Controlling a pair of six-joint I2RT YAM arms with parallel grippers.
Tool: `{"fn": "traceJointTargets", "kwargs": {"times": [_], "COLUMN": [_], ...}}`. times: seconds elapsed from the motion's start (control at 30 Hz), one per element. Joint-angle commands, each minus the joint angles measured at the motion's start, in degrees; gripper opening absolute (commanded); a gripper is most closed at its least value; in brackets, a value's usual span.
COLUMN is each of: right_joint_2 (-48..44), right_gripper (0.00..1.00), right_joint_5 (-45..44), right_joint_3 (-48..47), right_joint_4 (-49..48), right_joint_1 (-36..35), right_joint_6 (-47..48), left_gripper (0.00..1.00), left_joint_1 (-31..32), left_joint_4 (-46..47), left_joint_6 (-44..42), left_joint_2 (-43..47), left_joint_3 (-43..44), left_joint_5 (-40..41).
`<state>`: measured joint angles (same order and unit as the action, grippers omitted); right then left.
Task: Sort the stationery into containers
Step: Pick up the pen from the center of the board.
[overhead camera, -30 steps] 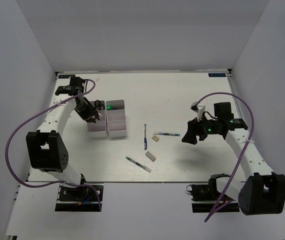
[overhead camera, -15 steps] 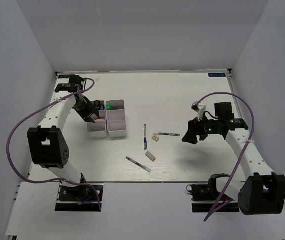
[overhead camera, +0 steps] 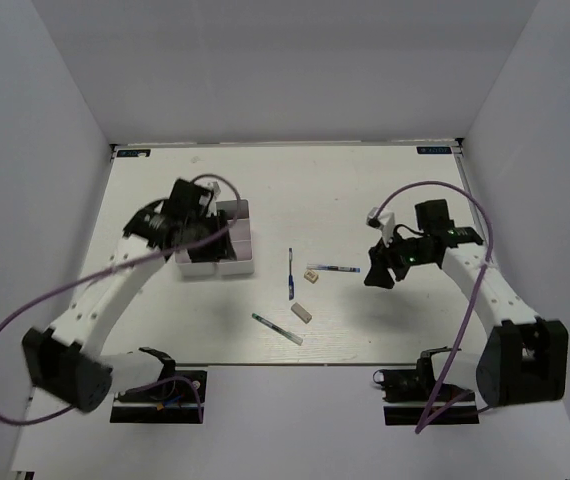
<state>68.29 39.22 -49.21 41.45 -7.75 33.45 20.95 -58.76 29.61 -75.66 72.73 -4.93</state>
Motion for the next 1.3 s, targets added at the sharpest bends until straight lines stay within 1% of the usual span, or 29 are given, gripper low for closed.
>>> {"fn": "traceJointTargets", "kwargs": {"times": [0.0, 0.03, 0.07, 0.1, 0.13, 0.2, 0.23, 0.27, 0.3, 0.37, 0.43, 0.53, 0.57, 0.63, 0.7, 0.83, 1.0, 1.1, 1.13, 1.23, 1.27], "right_joint_2": [6.67, 7.98, 10.87, 11.85, 14.30, 15.90, 18.17, 19.24, 22.21, 23.90, 26.62, 29.61, 31.36, 33.73, 34.45, 37.17, 37.79, 38.84, 39.02, 40.51, 40.95], "right_gripper": [0.71, 0.81, 0.83, 0.83, 0.83, 0.78, 0.75, 0.71, 0.68, 0.64, 0.63, 0.63, 0.63, 0.63, 0.61, 0.58, 0.55, 0.49, 0.45, 0.36, 0.28], "right_joint_5": [-2.57, -2.92, -3.18, -3.45, -6.67, -8.71, -10.99, -12.84, -14.16, -15.57, -17.68, -20.50, -21.20, -21.38, -21.91, -23.57, -25.42, -27.52, -27.88, -28.06, -27.10], "right_joint_3": [-4.83, -5.19, -5.45, -5.72, -6.07, -7.47, -7.91, -10.01, -10.64, -12.65, -13.36, -16.08, -18.18, -19.25, -20.04, -20.92, -19.52, -18.82, -18.99, -19.78, -20.22], "right_joint_4": [1.17, 1.78, 1.53, 1.18, -1.44, -5.04, -6.02, -8.64, -9.10, -11.03, -11.48, -13.33, -12.98, -11.75, -12.09, -11.48, -11.66, -12.80, -12.80, -11.05, -10.61], "right_joint_1": [-2.79, -4.89, -5.52, -6.13, -8.84, -10.96, -11.93, -13.59, -14.04, -15.10, -17.38, -20.02, -20.90, -22.74, -25.02, -27.14, -29.25, -30.39, -30.92, -31.27, -31.28], "right_joint_6": [19.56, 22.33, 24.53, 29.25, 29.65, 29.66, 29.22, 28.60, 28.69, 28.69, 28.77, 28.42, 28.16, 28.07, 27.63, 27.72, 28.95, 29.30, 29.48, 29.65, 29.91], "left_gripper": [0.63, 0.69, 0.73, 0.75, 0.75, 0.75, 0.74, 0.74, 0.72, 0.71, 0.70, 0.70, 0.70, 0.70, 0.70, 0.70, 0.70, 0.69, 0.69, 0.68, 0.68], "left_joint_1": [6.46, 6.99, 7.17, 7.18, 7.26, 7.26, 7.26, 7.35, 7.26, 7.26, 7.35, 7.35, 7.35, 7.44, 7.35, 7.44, 7.35, 7.26, 7.35, 7.35, 7.44], "left_joint_4": [2.07, 1.99, 1.81, 1.90, 1.38, 1.02, 0.93, 1.02, 1.11, 1.72, 1.98, 1.37, 1.46, 1.54, 1.37, 0.32, -1.09, -1.18, -1.27, -1.79, -1.97], "left_joint_6": [-7.28, -7.19, -7.02, -7.54, -7.54, -7.28, -7.28, -6.93, -7.02, -6.93, -7.28, -7.63, -8.15, -8.07, -8.16, -7.81, -7.37, -6.84, -6.58, -6.31, -6.40], "left_joint_2": [14.26, 15.96, 17.20, 21.30, 22.56, 26.67, 27.40, 28.97, 29.60, 31.53, 33.11, 34.26, 34.70, 35.66, 37.07, 39.00, 41.20, 41.82, 41.99, 42.43, 42.78], "left_joint_3": [-10.89, -12.51, -13.92, -17.32, -18.31, -21.29, -22.10, -23.67, -24.29, -26.84, -28.59, -30.01, -30.62, -31.85, -32.91, -33.62, -33.53, -33.79, -33.97, -34.06, -34.06], "left_joint_5": [3.87, 3.87, 3.87, 3.26, 3.17, 3.17, 2.74, 2.56, 2.21, 1.24, 0.62, 0.89, 0.80, 0.89, 0.62, 0.89, 0.71, 0.27, 0.10, 0.09, 0.09]}}
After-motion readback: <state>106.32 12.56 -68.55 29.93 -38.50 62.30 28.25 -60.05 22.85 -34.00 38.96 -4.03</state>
